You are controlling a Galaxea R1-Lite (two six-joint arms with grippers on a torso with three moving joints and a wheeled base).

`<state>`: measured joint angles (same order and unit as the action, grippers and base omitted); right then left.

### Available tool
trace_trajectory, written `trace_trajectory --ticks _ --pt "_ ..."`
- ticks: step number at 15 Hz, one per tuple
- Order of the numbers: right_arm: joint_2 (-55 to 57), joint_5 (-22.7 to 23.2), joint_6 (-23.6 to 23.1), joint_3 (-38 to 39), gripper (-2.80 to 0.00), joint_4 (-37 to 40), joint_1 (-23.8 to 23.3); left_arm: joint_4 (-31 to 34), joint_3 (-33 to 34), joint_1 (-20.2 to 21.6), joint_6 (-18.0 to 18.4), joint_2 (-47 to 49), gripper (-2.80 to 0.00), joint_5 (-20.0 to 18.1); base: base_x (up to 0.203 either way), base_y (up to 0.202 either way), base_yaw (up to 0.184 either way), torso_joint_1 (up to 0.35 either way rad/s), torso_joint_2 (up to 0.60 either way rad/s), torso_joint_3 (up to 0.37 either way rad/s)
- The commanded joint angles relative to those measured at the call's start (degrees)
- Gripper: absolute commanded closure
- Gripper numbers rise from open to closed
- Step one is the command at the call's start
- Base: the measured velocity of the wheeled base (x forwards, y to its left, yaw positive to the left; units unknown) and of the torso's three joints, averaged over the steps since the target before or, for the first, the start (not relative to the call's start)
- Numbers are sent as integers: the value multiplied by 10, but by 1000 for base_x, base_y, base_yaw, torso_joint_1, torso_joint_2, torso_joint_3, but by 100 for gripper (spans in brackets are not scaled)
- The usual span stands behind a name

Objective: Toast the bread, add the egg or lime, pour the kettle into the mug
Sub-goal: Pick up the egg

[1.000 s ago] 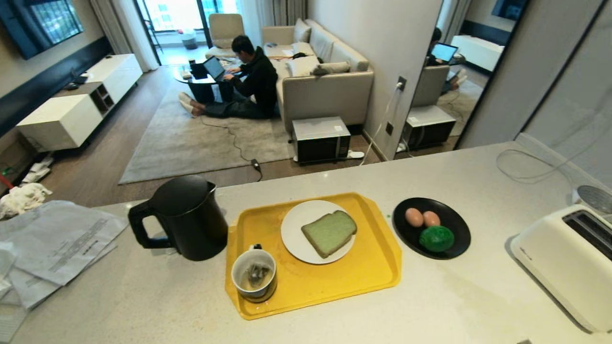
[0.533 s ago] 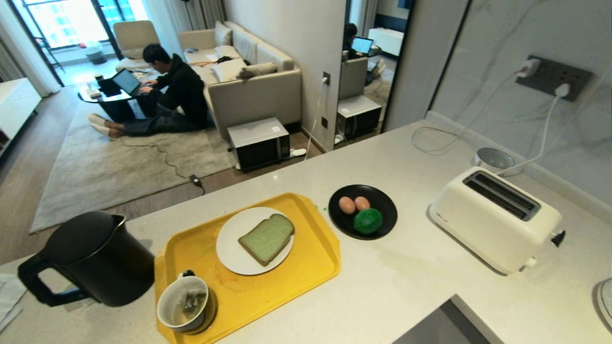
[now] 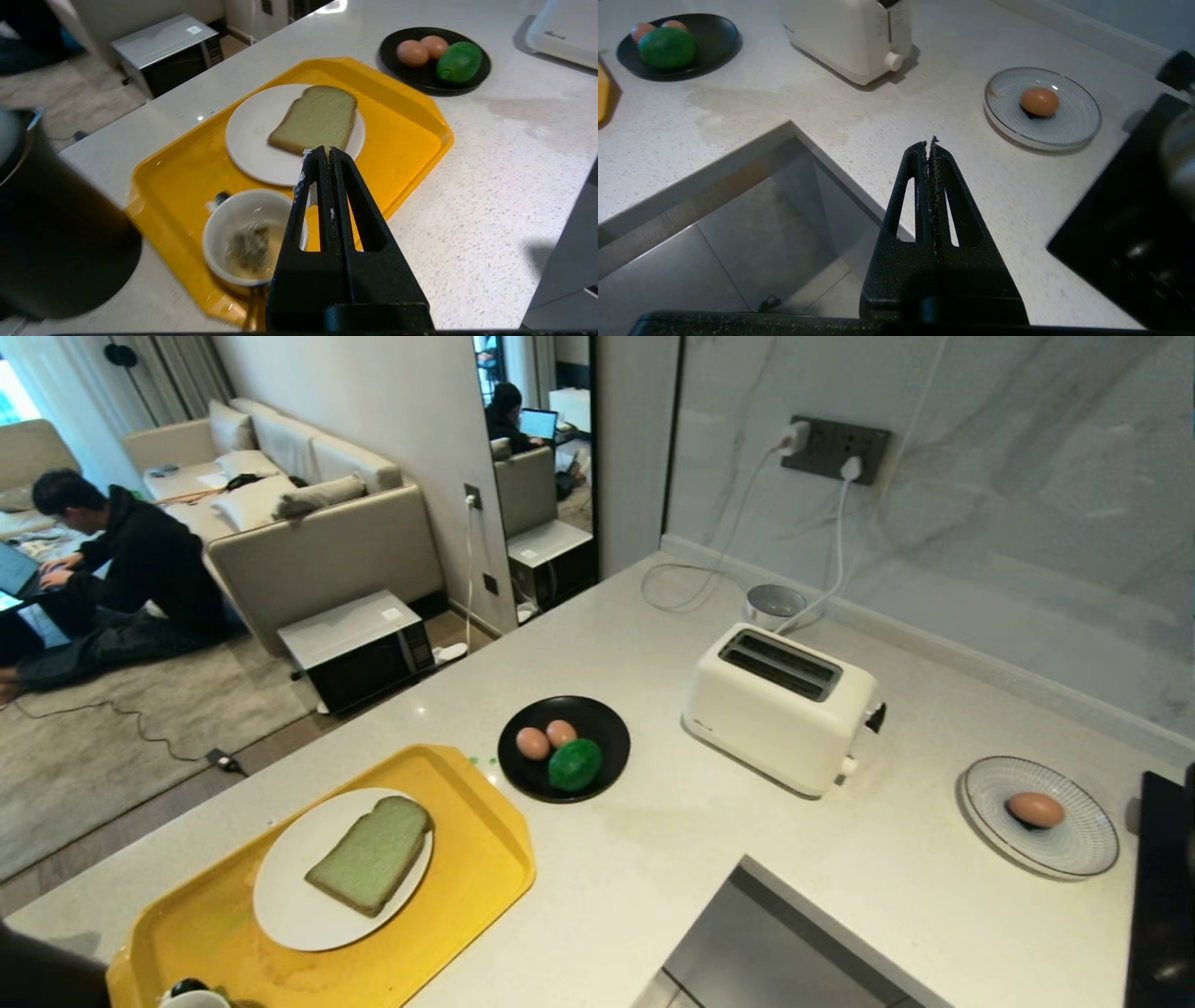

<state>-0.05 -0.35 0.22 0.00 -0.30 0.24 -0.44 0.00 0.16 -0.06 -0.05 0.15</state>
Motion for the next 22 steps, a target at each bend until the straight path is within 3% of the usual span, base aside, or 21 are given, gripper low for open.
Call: trace_trajectory --ticks 1,8,14,17,20,22 --pt "0 0 0 1 0 0 0 0 0 0 0 0 0 0 1 9 -171 4 4 4" --pt "0 0 0 1 0 0 0 0 0 0 0 0 0 0 1 6 -152 3 2 4" --pt "1 0 -4 -14 0 4 0 0 0 0 0 0 0 0 0 0 0 0 0 0" --pt "58 3 -2 -129 0 97 1 0 0 0 0 0 0 0 0 0 0 0 0 0" --pt "209 3 -4 -260 0 195 3 0 0 0 0 0 0 0 0 0 0 0 0 0" --pt "330 3 -33 -350 0 254 3 0 0 0 0 0 0 0 0 0 0 0 0 0"
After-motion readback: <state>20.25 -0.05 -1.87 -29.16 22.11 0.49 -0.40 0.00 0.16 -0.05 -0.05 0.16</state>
